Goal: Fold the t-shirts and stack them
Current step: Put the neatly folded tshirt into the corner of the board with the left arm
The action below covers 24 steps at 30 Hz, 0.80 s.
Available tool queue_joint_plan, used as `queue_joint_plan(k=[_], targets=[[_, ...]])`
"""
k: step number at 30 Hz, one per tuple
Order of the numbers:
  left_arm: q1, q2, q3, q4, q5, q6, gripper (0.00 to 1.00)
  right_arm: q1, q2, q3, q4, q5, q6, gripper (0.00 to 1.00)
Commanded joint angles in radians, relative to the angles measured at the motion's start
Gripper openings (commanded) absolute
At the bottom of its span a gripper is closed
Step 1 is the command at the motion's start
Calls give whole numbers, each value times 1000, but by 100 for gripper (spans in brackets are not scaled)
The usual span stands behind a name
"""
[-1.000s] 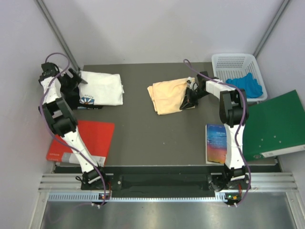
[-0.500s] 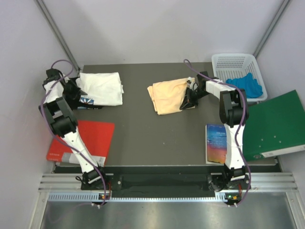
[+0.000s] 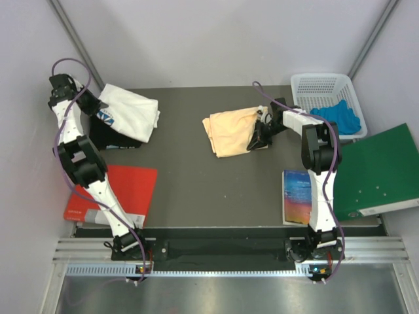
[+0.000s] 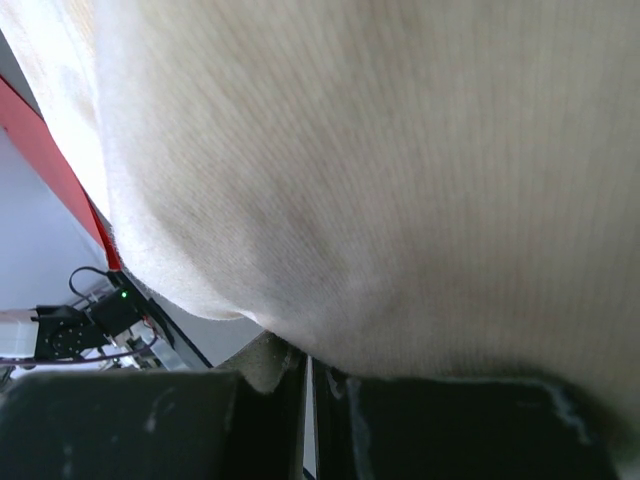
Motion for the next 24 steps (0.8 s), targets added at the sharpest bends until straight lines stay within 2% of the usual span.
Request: queue_joint_plan(k=[1, 9, 14, 20, 22, 23, 24], targets=[[14, -42, 67, 90, -66, -24, 0, 8, -2, -22, 27, 42, -11, 0], [58, -111, -69, 90, -214, -26, 0, 8, -2, -37, 33, 37, -11, 0], [74, -105, -44, 63, -319, -6, 0, 8, 1, -31, 32, 34, -12, 0], [75, -45, 15, 39, -354, -13, 0, 8, 1, -27, 22, 31, -21, 0], [75, -19, 38, 12, -350, -21, 33, 8, 1, -25, 19, 31, -26, 0], [71, -17, 38, 5, -353, -23, 53, 8, -2, -27, 18, 31, -26, 0], [66, -25, 37, -1, -368, -20, 98, 8, -5, -30, 18, 31, -29, 0]])
